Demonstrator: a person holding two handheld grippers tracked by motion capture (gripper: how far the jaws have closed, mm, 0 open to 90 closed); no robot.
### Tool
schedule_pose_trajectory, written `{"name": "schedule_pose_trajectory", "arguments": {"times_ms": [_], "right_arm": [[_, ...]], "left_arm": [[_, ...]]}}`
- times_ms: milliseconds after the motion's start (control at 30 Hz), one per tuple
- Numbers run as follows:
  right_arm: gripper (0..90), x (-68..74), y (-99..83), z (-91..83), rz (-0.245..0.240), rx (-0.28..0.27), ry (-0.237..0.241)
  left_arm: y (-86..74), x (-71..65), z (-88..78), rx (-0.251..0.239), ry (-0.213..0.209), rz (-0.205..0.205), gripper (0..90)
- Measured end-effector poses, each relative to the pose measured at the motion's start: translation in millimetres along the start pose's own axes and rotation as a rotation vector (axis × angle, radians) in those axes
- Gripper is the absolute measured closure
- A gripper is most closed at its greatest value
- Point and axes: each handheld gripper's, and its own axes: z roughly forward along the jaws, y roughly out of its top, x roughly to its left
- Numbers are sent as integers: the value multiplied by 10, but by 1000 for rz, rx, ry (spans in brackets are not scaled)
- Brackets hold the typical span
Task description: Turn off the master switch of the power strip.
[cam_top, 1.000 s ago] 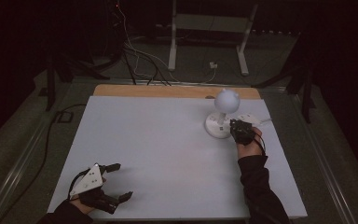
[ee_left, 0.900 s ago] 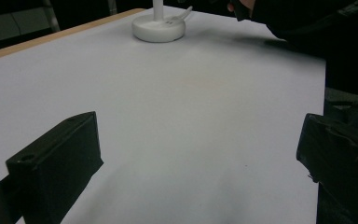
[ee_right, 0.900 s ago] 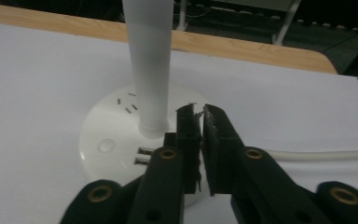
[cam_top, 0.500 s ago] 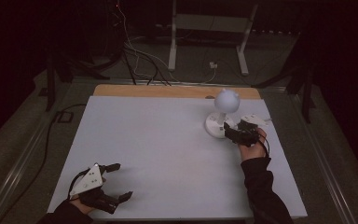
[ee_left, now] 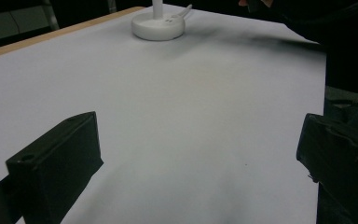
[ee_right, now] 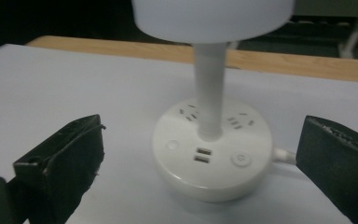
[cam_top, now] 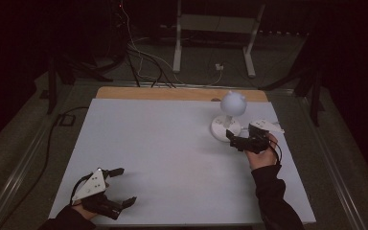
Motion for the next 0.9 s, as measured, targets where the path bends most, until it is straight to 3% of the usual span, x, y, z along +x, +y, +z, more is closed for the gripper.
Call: {"name": "schedule_pose_trajectory", "arguments": {"times_ms": [67, 533, 900], "right_arm": [[7, 11, -13, -17, 0, -2, 25], [7, 92, -141, -222, -37, -14, 20], [7, 207, -286, -392, -67, 4, 77]], "left_arm": [[2, -1, -1, -3, -1, -1, 4], [2, 1, -2, -2, 0, -2, 4], [2, -2, -1, 0, 1, 0, 4]]}}
